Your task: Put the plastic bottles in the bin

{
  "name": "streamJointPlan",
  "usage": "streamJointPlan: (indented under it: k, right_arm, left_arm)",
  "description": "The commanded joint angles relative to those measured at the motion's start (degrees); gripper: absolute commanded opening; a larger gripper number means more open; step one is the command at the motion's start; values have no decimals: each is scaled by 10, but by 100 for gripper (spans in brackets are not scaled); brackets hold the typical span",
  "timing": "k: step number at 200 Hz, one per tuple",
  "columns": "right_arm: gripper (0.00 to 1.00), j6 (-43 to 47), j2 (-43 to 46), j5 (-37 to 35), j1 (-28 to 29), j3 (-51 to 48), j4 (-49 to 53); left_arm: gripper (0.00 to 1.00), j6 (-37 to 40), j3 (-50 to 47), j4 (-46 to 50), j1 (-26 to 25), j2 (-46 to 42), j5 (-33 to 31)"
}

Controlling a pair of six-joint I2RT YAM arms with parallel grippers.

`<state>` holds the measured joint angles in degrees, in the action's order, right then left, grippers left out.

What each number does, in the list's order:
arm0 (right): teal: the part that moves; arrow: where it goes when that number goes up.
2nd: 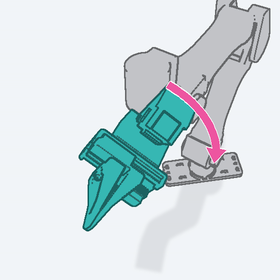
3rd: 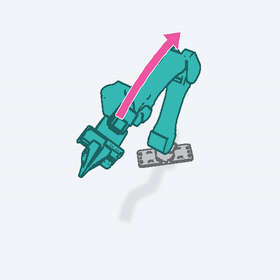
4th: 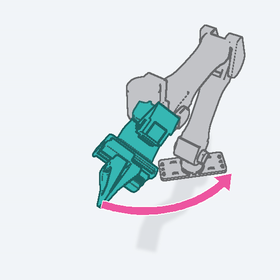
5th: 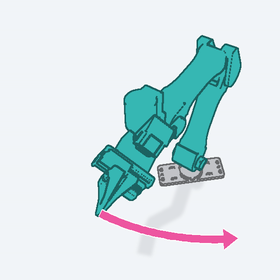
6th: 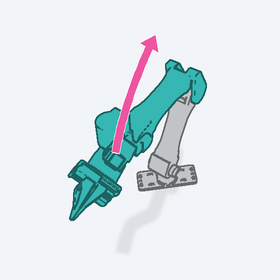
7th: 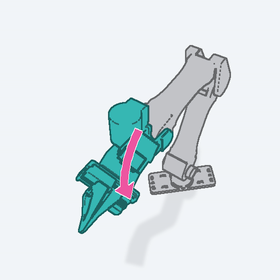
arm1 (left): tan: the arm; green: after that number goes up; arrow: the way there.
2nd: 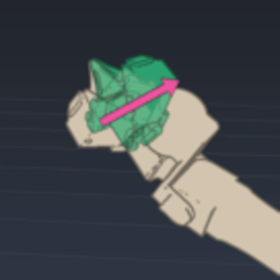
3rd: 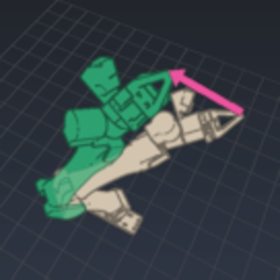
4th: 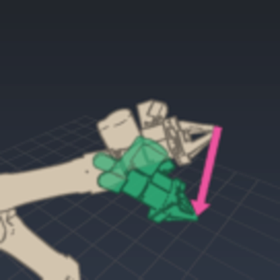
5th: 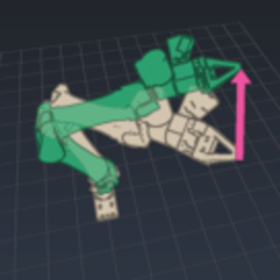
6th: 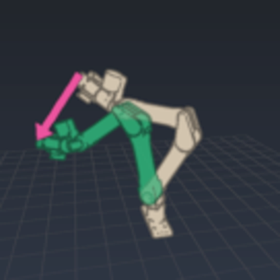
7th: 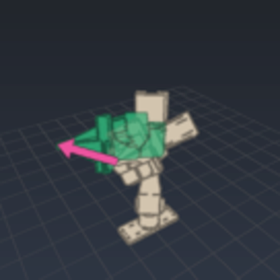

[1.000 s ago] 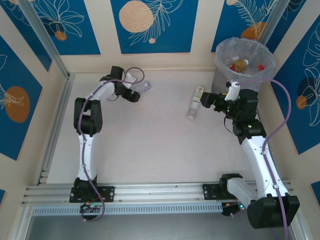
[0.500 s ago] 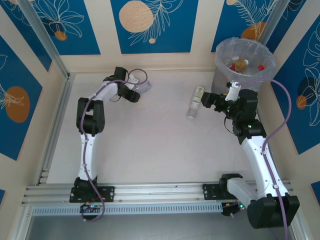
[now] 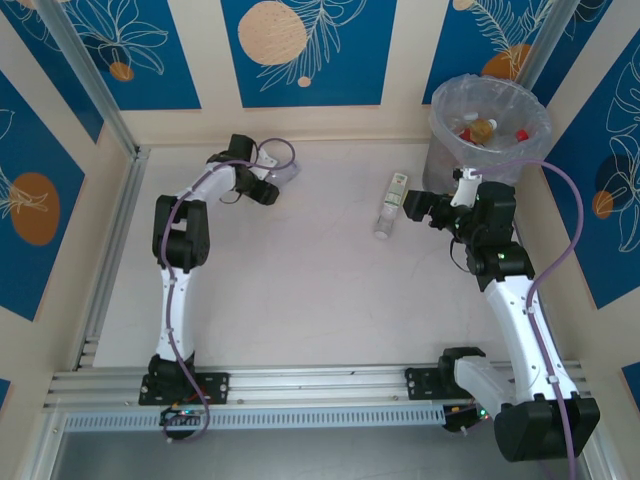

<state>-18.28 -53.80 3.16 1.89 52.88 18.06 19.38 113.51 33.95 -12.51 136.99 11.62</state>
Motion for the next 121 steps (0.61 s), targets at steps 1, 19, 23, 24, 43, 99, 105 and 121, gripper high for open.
streamJointPlan:
  k: [1,19,23,24,43,99,105,121]
  right_arm:
    - [100,29,24,-17,3,10,59]
    - [100,24,33,-18,3,1,58]
    - [100,23,34,-18,3,-1,57]
    - [100,23,34,-19,3,-1,57]
    - [100,17,33,-15,3,-5,51]
    - [100,4,21,-6,3,-11,31]
    - [100,4,20,-5,3,-11,30]
    - [100,0,17,-3,3,-11,29]
  left_arm:
    - [58,-19,-73,-10,-13,-64,-4]
    - [57,-21,-86,-10,-15,-72,-8]
    - [57,-23,-87,-9,-16,-74,-9]
    - [57,-23,-87,-9,-16,-74,-10]
    - [57,-34,-93,-4,-18,-81,-19]
    - [56,-62,-122,-8,-30,-105,-27]
    - [55,-63,-127,-11,-32,-108,-26]
    - [54,-69,-136,-16,-35,-117,-25]
